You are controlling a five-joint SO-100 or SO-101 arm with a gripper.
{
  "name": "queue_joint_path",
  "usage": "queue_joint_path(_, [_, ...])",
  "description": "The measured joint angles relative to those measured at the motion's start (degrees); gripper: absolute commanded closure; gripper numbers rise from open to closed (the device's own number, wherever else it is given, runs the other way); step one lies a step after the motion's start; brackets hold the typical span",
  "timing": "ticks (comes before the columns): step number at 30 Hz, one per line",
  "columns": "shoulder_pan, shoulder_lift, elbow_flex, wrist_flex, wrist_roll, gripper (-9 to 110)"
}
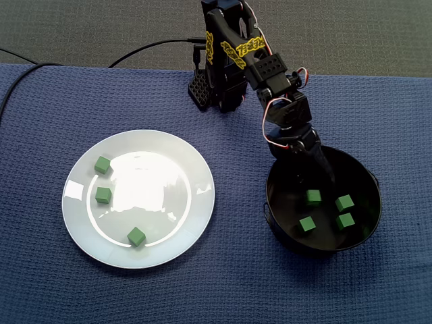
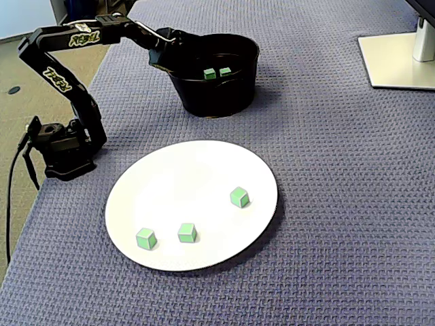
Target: Pick up the items on the white plate and put them in the black container.
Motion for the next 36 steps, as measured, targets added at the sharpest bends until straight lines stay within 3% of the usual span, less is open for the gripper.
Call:
queue_joint_path(4, [3.25, 2.64, -9.32, 11.95, -3.52, 67])
queue_joint_path(9, [13.45, 3.16, -28.74, 32.43, -15.82, 70])
queue_joint_path(17, [46.05, 1.41, -46.14, 52.47, -52.47, 74])
queue_joint_path(24, [69.70, -8.17, -46.49, 54.76, -84.02, 75])
queue_joint_path(36, [84.99, -28.21, -47.37, 47.37, -100.55, 75])
